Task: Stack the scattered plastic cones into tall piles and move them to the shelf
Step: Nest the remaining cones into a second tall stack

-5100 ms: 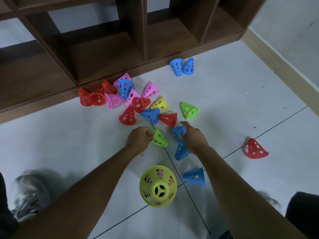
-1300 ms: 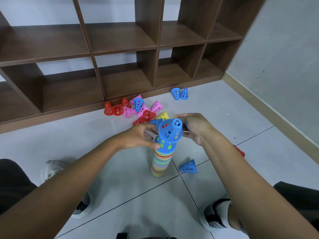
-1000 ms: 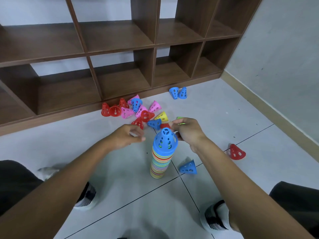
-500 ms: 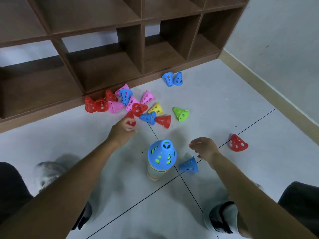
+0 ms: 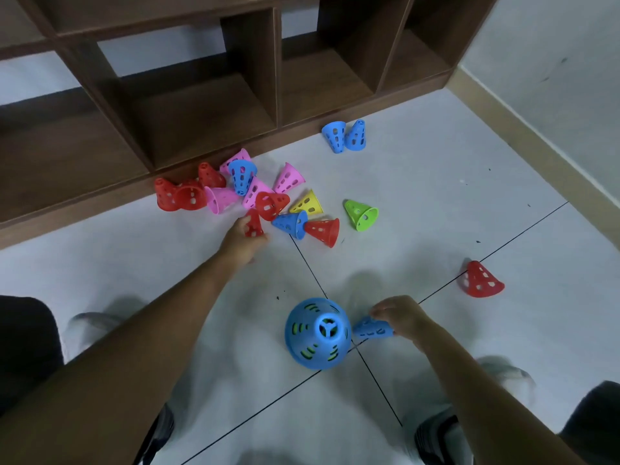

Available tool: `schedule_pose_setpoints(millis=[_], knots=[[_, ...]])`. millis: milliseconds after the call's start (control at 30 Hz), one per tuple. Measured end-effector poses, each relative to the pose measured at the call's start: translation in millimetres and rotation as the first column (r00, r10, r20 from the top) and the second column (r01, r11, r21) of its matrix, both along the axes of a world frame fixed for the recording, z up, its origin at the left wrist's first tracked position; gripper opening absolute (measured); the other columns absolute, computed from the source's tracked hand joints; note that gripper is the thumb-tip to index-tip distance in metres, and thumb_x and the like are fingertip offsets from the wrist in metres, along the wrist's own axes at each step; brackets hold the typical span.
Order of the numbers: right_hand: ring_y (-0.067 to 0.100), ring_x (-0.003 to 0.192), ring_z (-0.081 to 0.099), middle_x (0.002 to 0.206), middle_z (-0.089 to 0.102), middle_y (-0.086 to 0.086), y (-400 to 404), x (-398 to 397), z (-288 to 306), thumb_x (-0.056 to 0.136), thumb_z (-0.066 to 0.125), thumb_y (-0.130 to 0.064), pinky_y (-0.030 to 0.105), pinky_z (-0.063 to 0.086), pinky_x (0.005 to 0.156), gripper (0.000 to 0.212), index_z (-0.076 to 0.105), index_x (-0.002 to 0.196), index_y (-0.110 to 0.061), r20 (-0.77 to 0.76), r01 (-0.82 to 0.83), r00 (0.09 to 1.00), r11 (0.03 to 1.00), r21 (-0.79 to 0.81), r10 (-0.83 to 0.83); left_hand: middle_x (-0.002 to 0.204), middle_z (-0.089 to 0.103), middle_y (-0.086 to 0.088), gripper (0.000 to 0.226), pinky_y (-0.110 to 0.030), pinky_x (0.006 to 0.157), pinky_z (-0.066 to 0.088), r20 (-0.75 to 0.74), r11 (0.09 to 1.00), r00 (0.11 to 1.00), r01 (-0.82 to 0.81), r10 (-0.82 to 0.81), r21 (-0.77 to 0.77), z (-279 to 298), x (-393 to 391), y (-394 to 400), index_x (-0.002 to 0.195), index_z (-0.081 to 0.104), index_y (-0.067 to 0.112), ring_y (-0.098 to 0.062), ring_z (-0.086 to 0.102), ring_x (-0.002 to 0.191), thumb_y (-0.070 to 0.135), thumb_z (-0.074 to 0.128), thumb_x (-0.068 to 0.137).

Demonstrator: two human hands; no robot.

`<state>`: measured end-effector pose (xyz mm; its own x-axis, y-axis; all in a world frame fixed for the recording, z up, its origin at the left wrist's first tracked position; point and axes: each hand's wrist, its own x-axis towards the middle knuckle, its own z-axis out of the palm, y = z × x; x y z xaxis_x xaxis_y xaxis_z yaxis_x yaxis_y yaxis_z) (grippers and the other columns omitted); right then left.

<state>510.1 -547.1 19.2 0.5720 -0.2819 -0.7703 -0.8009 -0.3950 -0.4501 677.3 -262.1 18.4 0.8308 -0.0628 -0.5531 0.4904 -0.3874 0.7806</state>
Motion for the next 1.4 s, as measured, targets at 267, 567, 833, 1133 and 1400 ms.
schedule_pose_setpoints(millis=[267,567,833,1133,1400], knots=[[0.024,0.104,0.063,0.113,0.068,0.003,-4.0,45.3,-13.3,0.09,0.065,-0.016,0.033,0.052,0.092,0.023,0.069,0.113,-0.017,0.201,0.063,0.979,0.983,-0.173,-0.027,0.121,0.066,-0.004,0.041,-0.041,0.082,0.057,-0.007,0.996,0.997,-0.082,0.081,-0.021,-10.9,13.7,-0.7,0.132,0.056,0.024,-0.023,0.064,0.105,0.018,0.064,0.092],[0.03,0.097,0.062,0.103,0.067,0.011,29.8,120.4,-10.4,0.087,0.07,-0.023,0.032,0.047,0.086,0.024,0.073,0.107,-0.009,0.417,0.29,0.889,0.937,-0.193,-0.19,0.103,0.074,-0.008,0.023,-0.04,0.088,0.057,0.339,0.949,0.937,-0.183,0.089,0.257,-6.2,27.9,6.9,0.11,0.074,0.011,-0.026,0.068,0.096,0.019,0.061,0.094],[0.02,0.085,0.06,0.1,0.071,0.009,59.5,151.1,-23.4,0.089,0.07,-0.027,0.021,0.041,0.075,0.02,0.077,0.102,-0.015,0.419,0.301,0.885,0.936,-0.182,-0.204,0.083,0.065,0.001,0.021,-0.005,0.05,0.029,0.406,0.902,0.913,-0.196,0.025,0.385,-4.6,28.5,1.9,0.093,0.071,0.006,-0.002,0.049,0.061,0.021,0.057,0.097],[0.026,0.091,0.068,0.095,0.074,0.008,68.5,168.3,-33.3,0.087,0.069,-0.032,0.033,0.056,0.083,0.023,0.078,0.104,-0.021,0.391,0.235,0.913,0.935,-0.268,-0.117,0.074,0.066,-0.002,0.026,-0.015,0.053,0.037,0.372,0.927,0.928,-0.161,0.025,0.338,1.7,24.2,0.1,0.083,0.065,0.004,-0.006,0.057,0.063,0.026,0.06,0.096],[0.035,0.097,0.065,0.103,0.067,0.017,80.0,168.7,-30.7,0.094,0.047,-0.023,0.037,0.054,0.078,0.031,0.071,0.102,-0.005,0.348,0.075,0.934,0.912,-0.403,0.077,0.078,0.069,-0.004,0.024,-0.021,0.064,0.055,0.296,0.999,0.954,-0.047,0.04,0.018,28.7,17.3,14.4,0.086,0.064,0.0,-0.013,0.067,0.072,0.023,0.066,0.095]])
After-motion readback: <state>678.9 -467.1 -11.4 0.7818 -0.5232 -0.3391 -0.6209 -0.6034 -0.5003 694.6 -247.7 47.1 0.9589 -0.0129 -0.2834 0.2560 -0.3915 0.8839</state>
